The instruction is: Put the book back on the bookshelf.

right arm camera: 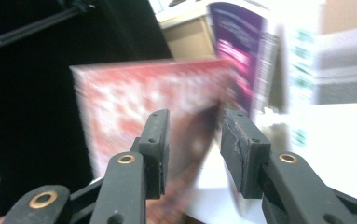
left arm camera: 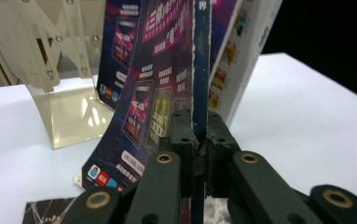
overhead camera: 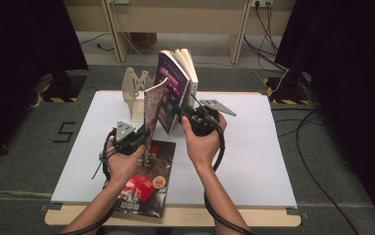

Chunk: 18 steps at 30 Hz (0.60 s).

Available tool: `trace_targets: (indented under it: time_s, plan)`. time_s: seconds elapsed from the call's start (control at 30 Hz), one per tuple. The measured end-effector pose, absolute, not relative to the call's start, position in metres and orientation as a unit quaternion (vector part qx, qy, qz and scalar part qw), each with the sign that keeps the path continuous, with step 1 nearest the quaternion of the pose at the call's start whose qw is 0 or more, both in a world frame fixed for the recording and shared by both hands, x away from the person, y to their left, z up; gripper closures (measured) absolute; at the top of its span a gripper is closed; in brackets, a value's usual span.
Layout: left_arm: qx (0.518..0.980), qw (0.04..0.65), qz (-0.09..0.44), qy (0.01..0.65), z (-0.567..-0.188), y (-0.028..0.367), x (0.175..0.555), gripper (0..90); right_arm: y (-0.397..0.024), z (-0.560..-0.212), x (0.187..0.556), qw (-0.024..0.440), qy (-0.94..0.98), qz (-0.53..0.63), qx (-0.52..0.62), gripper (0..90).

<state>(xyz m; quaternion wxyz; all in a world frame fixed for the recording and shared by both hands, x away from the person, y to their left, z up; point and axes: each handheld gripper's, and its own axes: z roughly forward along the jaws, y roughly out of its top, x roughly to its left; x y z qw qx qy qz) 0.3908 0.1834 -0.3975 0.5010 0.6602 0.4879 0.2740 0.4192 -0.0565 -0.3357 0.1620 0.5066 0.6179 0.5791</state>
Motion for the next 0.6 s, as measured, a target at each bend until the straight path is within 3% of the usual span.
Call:
trace_targets:
  time_s: [0.6]
  plan:
    - [0.615, 0.532, 0.316, 0.489, -0.367, 0.188, 0.416, 84.3, -0.135, -0.409, 0.404, 0.173, 0.601, 0.516, 0.585, 63.2]
